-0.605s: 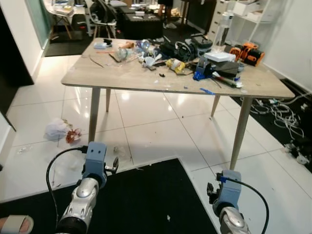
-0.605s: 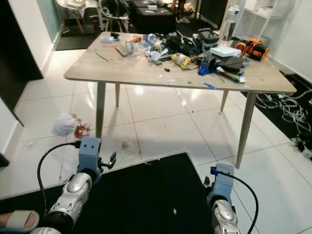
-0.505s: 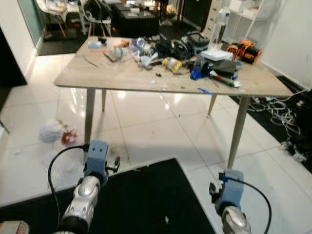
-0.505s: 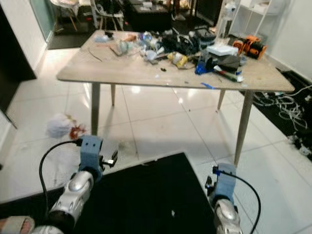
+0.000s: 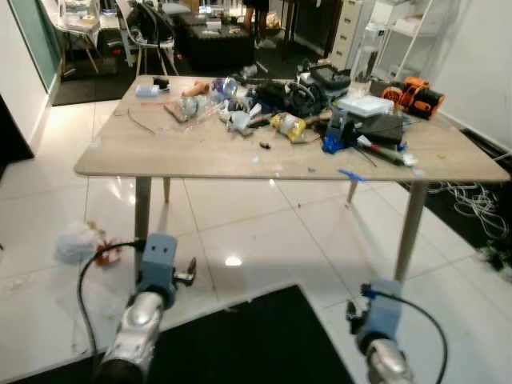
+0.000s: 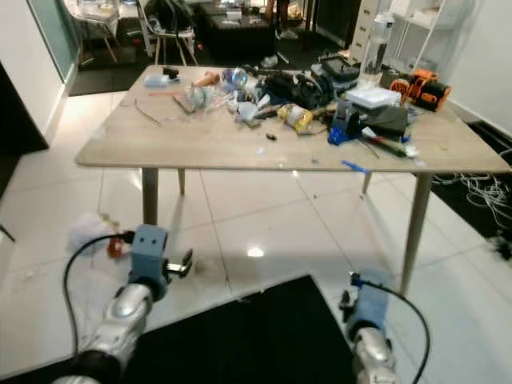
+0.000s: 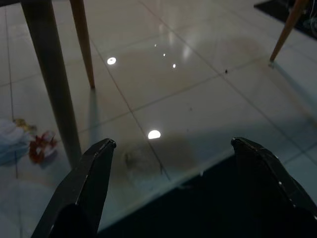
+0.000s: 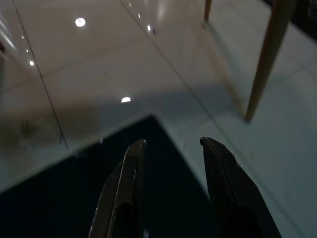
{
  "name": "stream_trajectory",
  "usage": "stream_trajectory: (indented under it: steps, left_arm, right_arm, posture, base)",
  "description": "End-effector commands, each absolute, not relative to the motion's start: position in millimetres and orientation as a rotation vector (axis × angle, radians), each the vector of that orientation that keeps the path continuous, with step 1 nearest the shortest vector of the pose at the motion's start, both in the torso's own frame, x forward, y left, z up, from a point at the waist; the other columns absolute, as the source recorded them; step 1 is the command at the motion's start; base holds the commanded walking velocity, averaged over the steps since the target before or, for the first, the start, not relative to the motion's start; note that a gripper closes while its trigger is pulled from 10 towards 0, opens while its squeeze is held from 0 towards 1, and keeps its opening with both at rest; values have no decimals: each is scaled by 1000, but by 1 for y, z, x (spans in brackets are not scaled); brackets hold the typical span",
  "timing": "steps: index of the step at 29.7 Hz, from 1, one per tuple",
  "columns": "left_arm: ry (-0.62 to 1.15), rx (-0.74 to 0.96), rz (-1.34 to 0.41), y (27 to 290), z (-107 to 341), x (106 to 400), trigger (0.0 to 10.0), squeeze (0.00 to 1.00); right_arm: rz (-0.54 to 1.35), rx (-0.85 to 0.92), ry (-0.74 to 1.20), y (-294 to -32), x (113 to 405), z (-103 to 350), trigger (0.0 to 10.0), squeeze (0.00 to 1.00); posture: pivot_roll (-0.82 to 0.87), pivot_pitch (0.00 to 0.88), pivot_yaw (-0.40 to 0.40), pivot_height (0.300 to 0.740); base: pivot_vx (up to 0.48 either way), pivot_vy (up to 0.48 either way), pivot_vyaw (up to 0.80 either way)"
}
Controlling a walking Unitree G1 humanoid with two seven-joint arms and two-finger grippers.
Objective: Picking trash to rubbish bin
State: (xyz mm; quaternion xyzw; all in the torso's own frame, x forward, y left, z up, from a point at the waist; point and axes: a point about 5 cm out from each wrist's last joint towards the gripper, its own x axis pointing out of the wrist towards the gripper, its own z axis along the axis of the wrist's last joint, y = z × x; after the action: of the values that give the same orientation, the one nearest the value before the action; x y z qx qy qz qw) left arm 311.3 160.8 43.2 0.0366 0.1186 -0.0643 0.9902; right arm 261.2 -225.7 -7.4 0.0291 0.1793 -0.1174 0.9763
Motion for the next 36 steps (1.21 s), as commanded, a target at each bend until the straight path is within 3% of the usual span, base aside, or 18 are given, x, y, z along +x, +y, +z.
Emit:
stream_trajectory:
  steps: [1, 11, 18, 22, 28, 36]
  left_arm:
    - [260, 77, -110, 165, 38, 309, 10000, 0]
    - [176, 46, -112, 163, 59, 317, 10000, 0]
    - [-12, -19, -152, 155, 114, 337, 10000, 0]
    - [-198, -221, -129, 156, 168, 343, 10000, 0]
    - [-252, -213, -182, 148, 189, 346, 10000, 0]
    - [-203, -69, -296, 120, 185, 342, 10000, 0]
  right_arm:
    - [-234, 69, 368, -223, 260, -10, 10000, 0]
    - [-201, 46, 189, -221, 285, 24, 10000, 0]
    - [-134, 5, -72, -214, 316, 82, 10000, 0]
    - [-2, -67, -272, -197, 329, 131, 10000, 0]
    - [1, -67, -322, -194, 333, 149, 10000, 0]
    - [-70, -82, -228, -203, 342, 153, 10000, 0]
  posture:
    - [-90, 40, -16, 740]
    - [-88, 44, -24, 740]
    - [-83, 52, -21, 740]
    - [-92, 58, -14, 740]
    - [-87, 61, -14, 740]
    - [-93, 75, -6, 740]
  base:
    - [401, 0, 0]
    - [401, 0, 0]
    - [400, 0, 0]
    - [400, 0, 0]
    - [399, 0, 0]
    - [401, 0, 0]
